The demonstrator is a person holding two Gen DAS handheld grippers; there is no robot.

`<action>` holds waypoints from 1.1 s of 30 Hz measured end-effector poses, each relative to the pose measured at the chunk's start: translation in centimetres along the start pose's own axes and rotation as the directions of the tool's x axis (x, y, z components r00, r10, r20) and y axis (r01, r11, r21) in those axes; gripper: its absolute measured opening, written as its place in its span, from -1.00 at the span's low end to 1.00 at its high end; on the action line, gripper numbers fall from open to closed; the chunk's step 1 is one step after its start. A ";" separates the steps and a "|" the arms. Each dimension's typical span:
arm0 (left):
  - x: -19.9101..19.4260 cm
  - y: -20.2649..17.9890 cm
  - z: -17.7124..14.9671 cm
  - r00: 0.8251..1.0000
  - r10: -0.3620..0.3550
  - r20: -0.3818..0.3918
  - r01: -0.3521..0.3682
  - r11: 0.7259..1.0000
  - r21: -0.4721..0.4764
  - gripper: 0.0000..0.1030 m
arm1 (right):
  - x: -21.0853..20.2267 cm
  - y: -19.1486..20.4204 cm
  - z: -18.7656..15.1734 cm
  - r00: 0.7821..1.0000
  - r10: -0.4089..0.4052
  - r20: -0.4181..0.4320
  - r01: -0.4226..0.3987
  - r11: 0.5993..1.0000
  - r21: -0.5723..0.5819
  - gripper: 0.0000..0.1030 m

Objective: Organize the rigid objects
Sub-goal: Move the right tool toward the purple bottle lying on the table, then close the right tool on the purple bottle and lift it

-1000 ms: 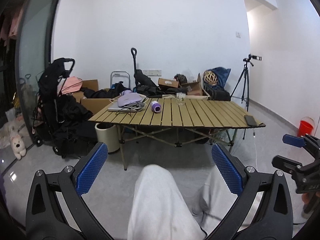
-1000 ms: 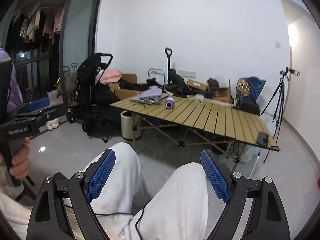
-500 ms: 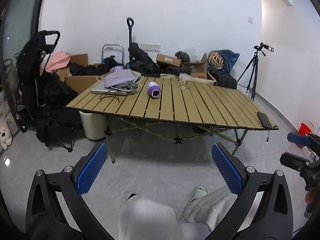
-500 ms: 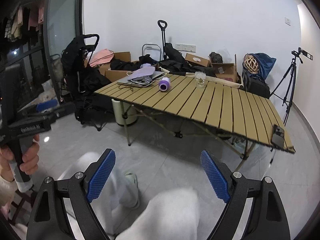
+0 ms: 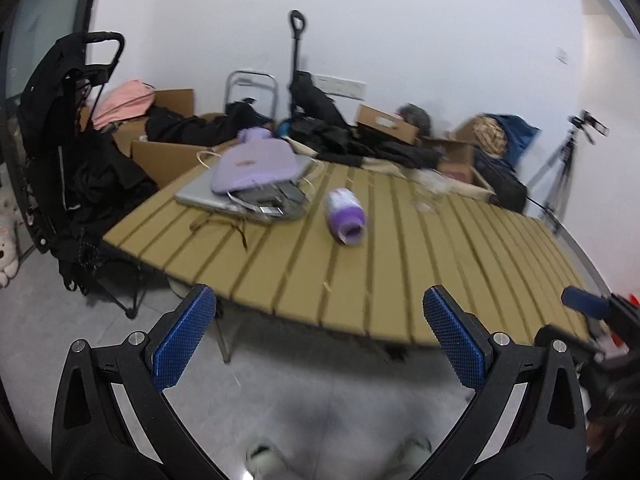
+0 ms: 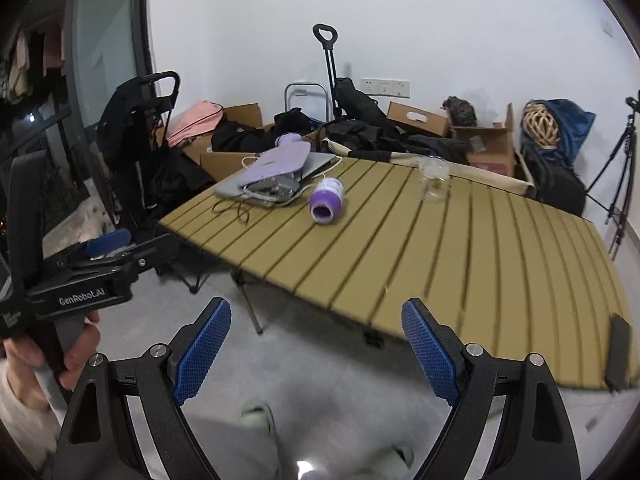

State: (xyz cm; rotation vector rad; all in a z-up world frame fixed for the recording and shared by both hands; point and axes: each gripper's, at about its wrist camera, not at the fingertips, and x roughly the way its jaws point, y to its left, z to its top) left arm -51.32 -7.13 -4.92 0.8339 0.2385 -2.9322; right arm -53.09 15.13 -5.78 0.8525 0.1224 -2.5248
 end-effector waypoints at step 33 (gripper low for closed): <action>21.3 1.3 5.8 0.995 -0.035 -0.096 0.022 0.991 -0.132 0.83 | 26.8 -4.5 5.2 0.974 0.165 -0.157 -0.168 0.986 -0.009 0.34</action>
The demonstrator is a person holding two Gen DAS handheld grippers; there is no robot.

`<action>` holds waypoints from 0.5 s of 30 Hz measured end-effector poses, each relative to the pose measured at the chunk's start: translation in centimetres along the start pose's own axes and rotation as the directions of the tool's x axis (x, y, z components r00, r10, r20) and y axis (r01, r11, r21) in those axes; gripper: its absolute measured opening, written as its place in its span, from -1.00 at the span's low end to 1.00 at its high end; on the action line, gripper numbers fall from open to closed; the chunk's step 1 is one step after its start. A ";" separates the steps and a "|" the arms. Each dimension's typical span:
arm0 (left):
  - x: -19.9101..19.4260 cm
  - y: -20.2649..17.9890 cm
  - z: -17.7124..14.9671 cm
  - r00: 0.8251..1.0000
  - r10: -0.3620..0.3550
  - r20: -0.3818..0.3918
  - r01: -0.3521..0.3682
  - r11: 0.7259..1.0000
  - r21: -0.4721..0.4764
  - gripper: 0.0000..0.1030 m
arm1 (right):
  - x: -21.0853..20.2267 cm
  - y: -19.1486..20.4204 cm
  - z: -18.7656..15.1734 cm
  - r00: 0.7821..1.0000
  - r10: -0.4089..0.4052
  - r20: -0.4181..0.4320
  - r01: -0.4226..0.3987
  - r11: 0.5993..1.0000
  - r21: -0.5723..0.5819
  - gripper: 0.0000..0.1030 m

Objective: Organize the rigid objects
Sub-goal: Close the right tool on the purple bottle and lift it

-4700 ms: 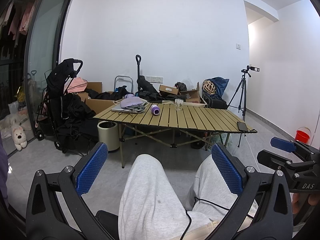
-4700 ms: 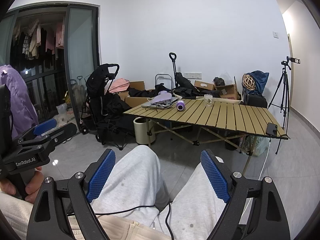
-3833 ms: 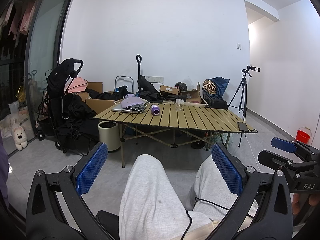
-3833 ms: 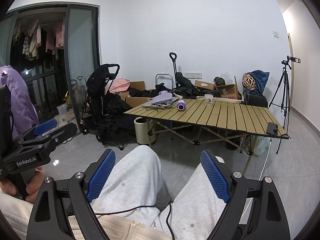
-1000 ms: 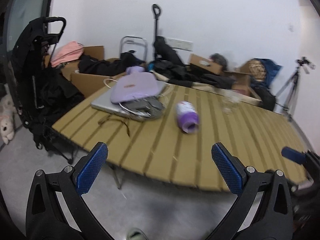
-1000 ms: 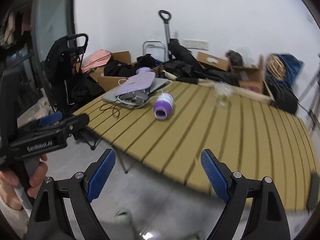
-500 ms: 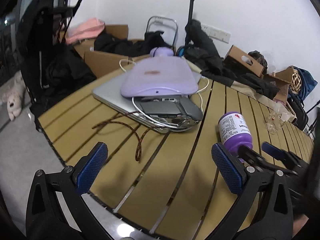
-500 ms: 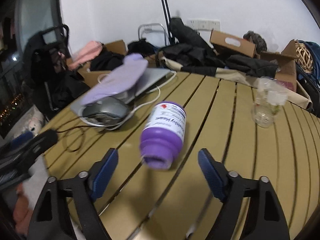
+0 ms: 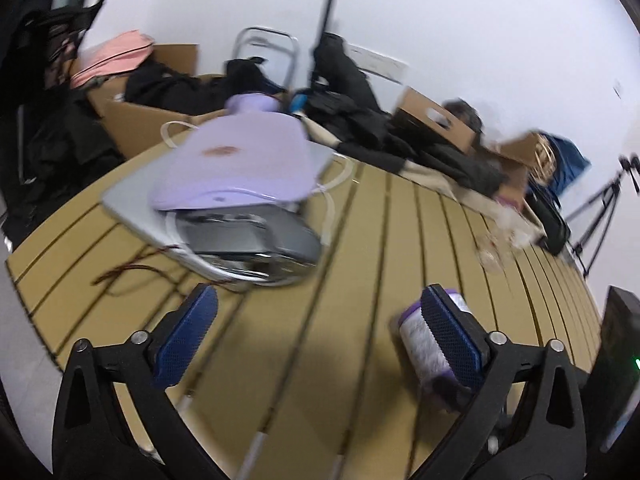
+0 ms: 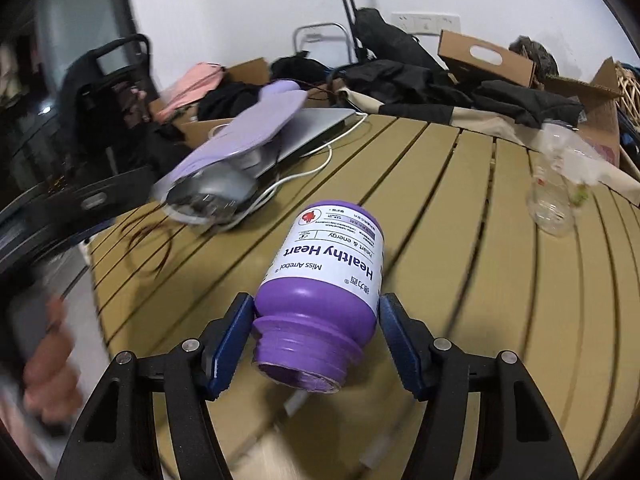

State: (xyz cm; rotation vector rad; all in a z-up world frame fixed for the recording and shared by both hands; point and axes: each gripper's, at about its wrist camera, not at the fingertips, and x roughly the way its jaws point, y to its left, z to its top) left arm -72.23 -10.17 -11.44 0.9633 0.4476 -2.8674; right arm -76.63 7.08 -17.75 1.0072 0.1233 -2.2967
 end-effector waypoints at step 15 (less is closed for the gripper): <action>3.9 -5.8 -3.1 0.975 -0.140 -0.172 0.153 0.986 0.063 -0.14 | -2.4 1.3 -3.1 0.992 0.125 -0.035 -0.129 0.978 -0.161 0.35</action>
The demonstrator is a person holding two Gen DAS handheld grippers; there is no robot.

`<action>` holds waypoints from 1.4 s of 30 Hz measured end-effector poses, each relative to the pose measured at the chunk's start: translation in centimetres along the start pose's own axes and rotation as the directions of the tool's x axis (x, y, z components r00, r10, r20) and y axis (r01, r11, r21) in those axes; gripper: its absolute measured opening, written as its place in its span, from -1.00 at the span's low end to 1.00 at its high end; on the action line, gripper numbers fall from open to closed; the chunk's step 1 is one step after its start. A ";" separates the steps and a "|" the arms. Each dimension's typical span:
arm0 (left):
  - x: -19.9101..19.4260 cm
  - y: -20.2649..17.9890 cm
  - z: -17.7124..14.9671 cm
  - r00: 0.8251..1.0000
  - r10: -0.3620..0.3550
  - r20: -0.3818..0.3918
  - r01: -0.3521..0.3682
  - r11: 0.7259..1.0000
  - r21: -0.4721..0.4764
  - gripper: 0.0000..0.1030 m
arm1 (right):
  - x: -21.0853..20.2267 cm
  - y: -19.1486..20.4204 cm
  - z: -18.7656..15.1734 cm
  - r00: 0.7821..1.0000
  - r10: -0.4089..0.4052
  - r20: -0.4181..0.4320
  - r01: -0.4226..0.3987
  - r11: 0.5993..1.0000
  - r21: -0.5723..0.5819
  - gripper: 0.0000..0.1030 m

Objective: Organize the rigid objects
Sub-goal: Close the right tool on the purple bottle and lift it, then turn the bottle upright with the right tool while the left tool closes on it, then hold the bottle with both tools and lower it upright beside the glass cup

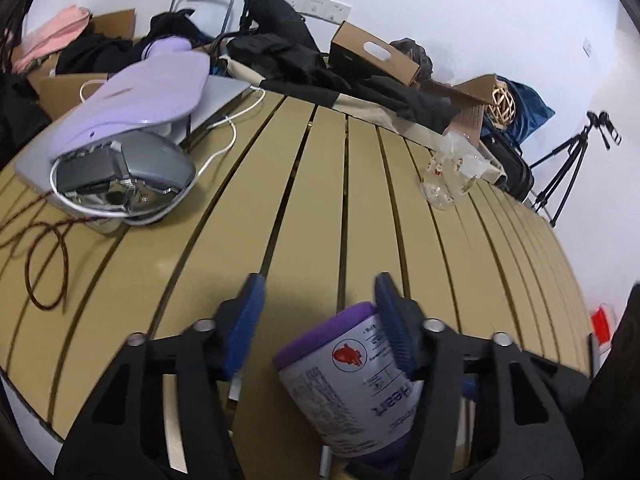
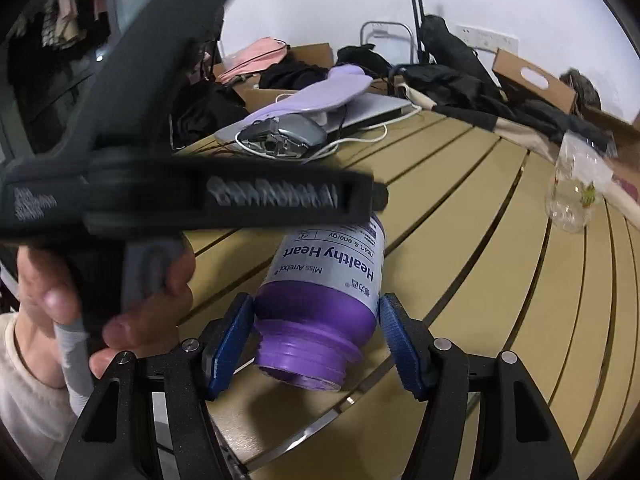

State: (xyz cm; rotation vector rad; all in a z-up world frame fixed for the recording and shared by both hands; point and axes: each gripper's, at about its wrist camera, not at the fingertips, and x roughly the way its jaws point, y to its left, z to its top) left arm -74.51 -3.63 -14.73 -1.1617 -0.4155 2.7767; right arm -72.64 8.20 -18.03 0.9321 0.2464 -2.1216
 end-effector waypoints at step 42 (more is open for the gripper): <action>-1.5 -6.0 -1.0 0.968 -0.243 0.054 0.209 0.912 0.352 0.16 | -4.3 -12.8 -0.4 0.911 0.227 0.345 -0.388 0.755 0.528 0.51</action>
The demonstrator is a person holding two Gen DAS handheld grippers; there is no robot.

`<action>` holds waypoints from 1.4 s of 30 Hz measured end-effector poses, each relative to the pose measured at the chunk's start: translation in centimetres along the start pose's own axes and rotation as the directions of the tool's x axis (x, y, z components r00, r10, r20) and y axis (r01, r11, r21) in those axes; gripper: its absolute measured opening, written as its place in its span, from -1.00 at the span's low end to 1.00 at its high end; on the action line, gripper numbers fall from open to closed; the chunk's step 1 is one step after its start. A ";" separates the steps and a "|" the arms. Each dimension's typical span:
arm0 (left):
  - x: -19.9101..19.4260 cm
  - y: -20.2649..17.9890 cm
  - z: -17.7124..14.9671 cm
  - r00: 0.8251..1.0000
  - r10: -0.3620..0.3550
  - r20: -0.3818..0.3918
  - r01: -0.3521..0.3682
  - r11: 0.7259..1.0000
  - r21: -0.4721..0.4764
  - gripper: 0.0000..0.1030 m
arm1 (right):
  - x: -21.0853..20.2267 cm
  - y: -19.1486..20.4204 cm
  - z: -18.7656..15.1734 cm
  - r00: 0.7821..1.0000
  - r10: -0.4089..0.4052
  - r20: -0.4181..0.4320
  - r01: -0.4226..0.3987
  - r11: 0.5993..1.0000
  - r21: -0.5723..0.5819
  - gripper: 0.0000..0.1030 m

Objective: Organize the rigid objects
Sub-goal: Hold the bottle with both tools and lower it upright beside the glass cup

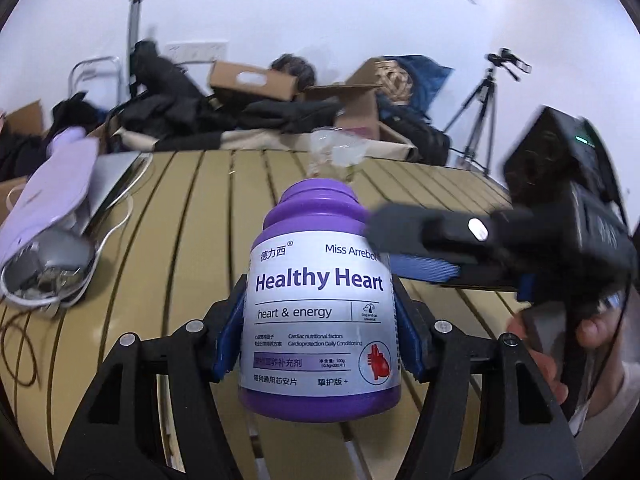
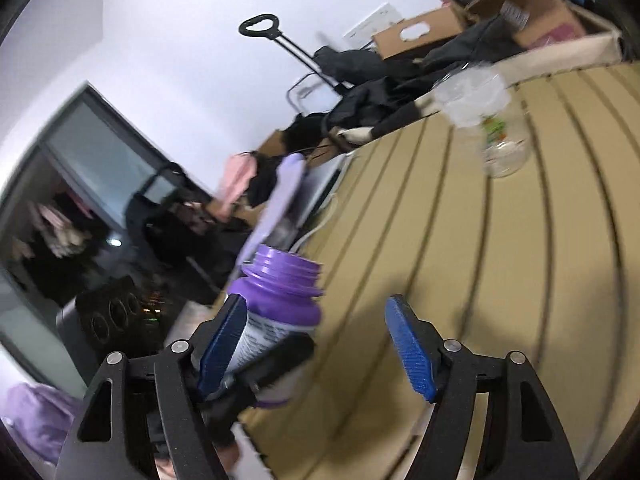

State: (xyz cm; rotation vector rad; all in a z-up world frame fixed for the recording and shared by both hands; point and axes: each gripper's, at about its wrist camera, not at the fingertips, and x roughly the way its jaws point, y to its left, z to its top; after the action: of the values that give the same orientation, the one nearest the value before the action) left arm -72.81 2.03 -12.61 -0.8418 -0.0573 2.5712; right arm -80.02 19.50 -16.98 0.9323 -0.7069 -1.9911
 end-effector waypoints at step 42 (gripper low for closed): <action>9.2 7.3 13.0 0.989 0.104 0.105 -0.108 0.994 0.027 0.16 | 10.9 8.0 15.5 0.962 -0.273 0.014 0.181 0.597 -0.781 0.16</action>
State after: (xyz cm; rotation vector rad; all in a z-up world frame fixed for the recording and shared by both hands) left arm -89.68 0.42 -8.35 -0.7166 -0.0013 2.7068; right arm -93.43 8.38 -6.11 0.5809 0.3936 -2.1314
